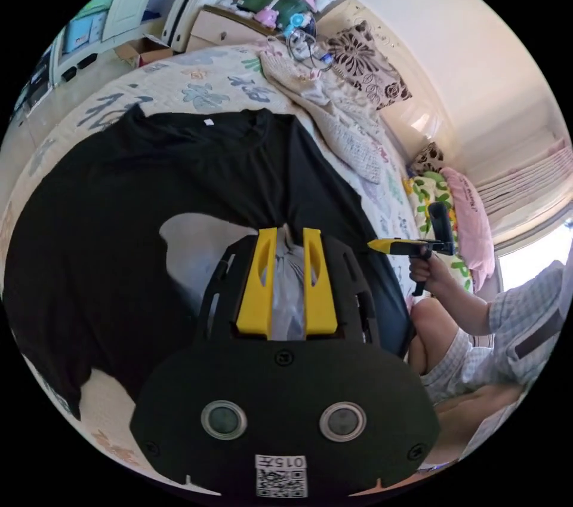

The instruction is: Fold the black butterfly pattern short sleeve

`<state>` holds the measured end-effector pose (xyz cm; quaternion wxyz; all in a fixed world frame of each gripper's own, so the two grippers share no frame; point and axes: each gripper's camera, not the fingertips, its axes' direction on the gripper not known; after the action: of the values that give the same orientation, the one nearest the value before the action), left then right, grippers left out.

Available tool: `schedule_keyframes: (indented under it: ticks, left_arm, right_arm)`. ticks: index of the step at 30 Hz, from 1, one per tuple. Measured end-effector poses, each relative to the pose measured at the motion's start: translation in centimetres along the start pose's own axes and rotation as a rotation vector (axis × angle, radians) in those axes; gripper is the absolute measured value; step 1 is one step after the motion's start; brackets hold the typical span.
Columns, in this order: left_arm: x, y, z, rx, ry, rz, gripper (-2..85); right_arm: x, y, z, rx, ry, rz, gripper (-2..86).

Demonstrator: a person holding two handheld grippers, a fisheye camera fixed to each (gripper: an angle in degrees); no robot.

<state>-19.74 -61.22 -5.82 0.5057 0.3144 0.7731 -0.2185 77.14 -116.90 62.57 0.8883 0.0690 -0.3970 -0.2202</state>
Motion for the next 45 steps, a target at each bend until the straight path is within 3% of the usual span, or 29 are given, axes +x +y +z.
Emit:
schedule_keyframes:
  ticks: [5,10,16,20,25,30,35,39,45]
  left_arm:
    - [-1.9,10.6,-10.9,0.308,-0.153,-0.153,8.2]
    - [-6.4,24.4,-18.9,0.507,-0.387,-0.511,9.4]
    - [-10.3,31.3,-21.1,0.581,-0.237,-0.609,11.8]
    - [-11.2,31.8,-21.3,0.635,-0.124,-0.595,12.9]
    - [-12.0,30.0,-21.2,0.576,-0.119,-0.602,12.4]
    - [-13.6,30.3,-21.5,0.577,-0.124,-0.677,7.0]
    - [-14.3,31.8,-21.9,0.614,-0.086,-0.722,1.8]
    - [-12.9,32.7,-22.9,0.677,-0.113,-0.683,0.5]
    - [-7.6,31.1,-25.2,0.719,-0.14,-0.395,0.2]
  right_arm:
    - [-7.8,-0.6,-0.7,0.014,0.128,-0.208,6.0]
    - [-20.5,-4.9,7.4,-0.103,0.115,-0.486,6.1]
    - [-36.9,-9.6,23.7,-0.293,0.073,-0.738,7.1]
    - [-44.7,-11.5,33.8,-0.421,0.1,-0.775,8.5]
    - [-51.6,-11.9,45.3,-0.491,0.409,-0.841,8.8]
    - [-53.4,-11.3,50.0,-0.512,0.575,-0.851,6.8]
    - [-54.3,-12.3,49.4,-0.479,0.59,-0.835,0.2]
    - [-53.9,-14.2,43.7,-0.376,0.426,-0.787,-0.6]
    - [-48.6,-15.0,29.6,-0.153,0.142,-0.639,-0.4]
